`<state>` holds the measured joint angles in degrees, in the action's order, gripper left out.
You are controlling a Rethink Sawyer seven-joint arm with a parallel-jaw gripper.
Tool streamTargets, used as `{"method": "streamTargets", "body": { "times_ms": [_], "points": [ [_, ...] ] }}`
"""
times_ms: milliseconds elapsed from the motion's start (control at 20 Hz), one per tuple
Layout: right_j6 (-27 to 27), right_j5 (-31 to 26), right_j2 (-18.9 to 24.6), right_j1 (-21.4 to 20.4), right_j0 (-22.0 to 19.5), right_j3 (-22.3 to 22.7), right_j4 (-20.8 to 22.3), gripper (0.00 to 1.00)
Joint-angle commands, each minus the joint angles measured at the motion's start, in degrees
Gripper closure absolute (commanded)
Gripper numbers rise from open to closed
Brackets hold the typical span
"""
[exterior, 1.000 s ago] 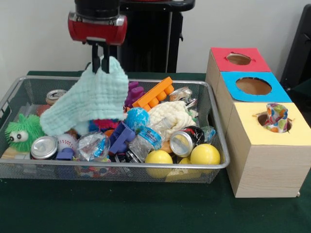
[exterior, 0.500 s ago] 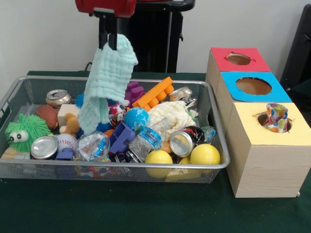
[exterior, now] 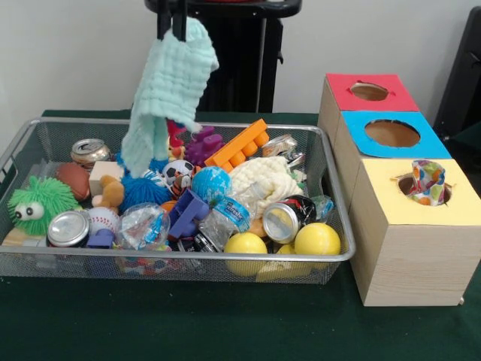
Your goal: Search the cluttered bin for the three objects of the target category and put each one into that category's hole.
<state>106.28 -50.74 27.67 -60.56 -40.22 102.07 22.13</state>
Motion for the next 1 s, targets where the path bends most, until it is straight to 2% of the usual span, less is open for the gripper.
{"method": "streamTargets", "body": {
  "times_ms": [50,600,1000],
  "points": [
    [-15.4,-7.6,3.8,-5.9,-3.2,5.9,-3.3,1.0],
    [-20.1,-4.0,6.6,-4.1,-10.1,7.6,-0.5,1.0],
    [-18.3,-0.8,8.4,-1.7,-12.2,8.4,3.2,1.0]
  ]
}}
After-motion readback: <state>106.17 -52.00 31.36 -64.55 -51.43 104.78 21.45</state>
